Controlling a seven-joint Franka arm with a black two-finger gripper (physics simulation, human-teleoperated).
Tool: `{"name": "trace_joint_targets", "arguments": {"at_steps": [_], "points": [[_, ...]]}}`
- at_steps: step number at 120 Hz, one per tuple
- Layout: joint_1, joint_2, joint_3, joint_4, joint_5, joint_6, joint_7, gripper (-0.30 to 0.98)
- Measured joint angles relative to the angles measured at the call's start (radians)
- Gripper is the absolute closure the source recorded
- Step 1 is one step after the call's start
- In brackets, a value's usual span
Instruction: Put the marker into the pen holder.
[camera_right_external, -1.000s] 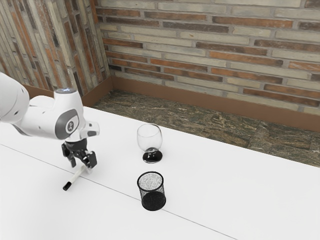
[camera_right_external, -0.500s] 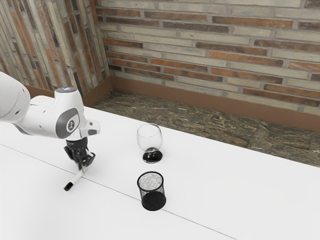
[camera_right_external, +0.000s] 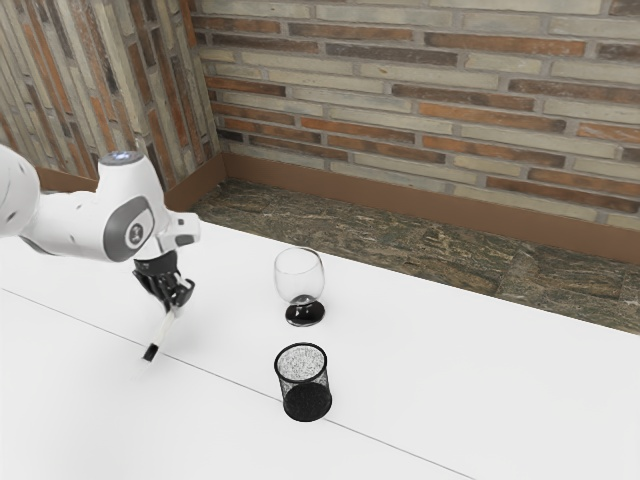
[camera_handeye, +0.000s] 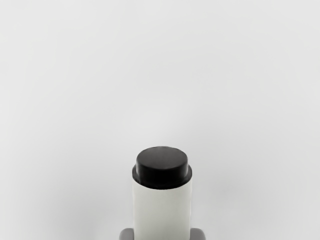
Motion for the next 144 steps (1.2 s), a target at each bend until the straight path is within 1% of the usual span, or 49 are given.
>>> {"name": "trace_joint_targets", "arguments": {"at_steps": [14,27,38,62,81,97,107,123,144], "points": [[0.0,-0.165,-0.051,-0.073,0.001,0.071,-0.003,0.68],[0.024,-0.31,-0.138,-0.153,0.002,0.116,-0.005,0.68],[0.002,-0.426,-0.209,-0.198,0.0,0.139,-0.006,0.68],[-0.001,-0.584,-0.346,-0.298,-0.023,0.165,-0.007,0.67],[-0.001,-0.581,-0.448,-0.306,-0.044,0.177,-0.008,0.67],[-0.001,-0.575,-0.509,-0.297,-0.066,0.185,-0.008,0.67],[-0.001,-0.514,-0.53,-0.253,-0.074,0.188,-0.008,0.67],[0.0,-0.399,-0.536,-0.163,-0.076,0.19,-0.007,0.67],[-0.002,-0.321,-0.559,-0.133,-0.079,0.2,-0.005,0.67]]}}
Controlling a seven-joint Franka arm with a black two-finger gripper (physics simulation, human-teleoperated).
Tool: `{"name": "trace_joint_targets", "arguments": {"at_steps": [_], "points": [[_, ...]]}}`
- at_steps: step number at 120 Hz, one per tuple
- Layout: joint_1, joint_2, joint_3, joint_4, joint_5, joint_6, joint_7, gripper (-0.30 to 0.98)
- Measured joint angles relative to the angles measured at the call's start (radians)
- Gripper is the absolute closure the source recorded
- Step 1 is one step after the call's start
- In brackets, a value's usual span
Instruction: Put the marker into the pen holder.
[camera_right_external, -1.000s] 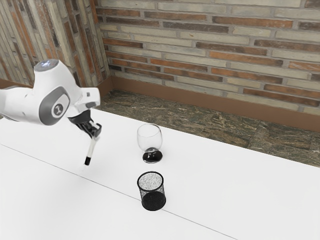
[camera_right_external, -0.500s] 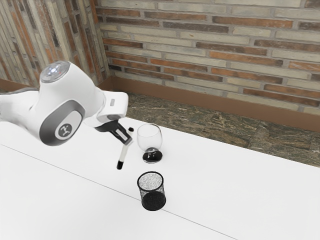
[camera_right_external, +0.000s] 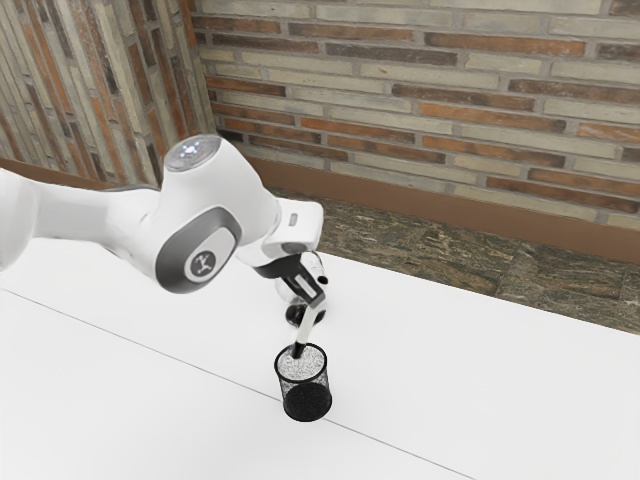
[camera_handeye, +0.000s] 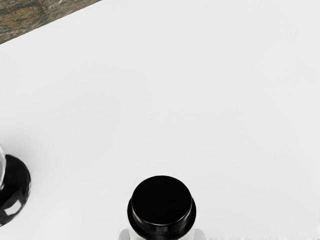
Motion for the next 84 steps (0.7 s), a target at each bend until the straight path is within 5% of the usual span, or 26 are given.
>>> {"name": "trace_joint_targets", "arguments": {"at_steps": [20,50,62,75,84], "points": [[0.002,0.054,-0.006,0.002,-0.002,0.011,0.002,0.67],[-0.018,0.067,0.02,0.011,-0.007,0.003,0.008,0.22],[-0.093,0.077,0.14,0.157,-0.021,-0.188,0.01,0.14],[-0.17,0.14,0.303,0.512,0.013,-0.487,0.009,0.08],[-0.144,0.154,0.374,0.664,0.055,-0.663,-0.002,0.06]]}}
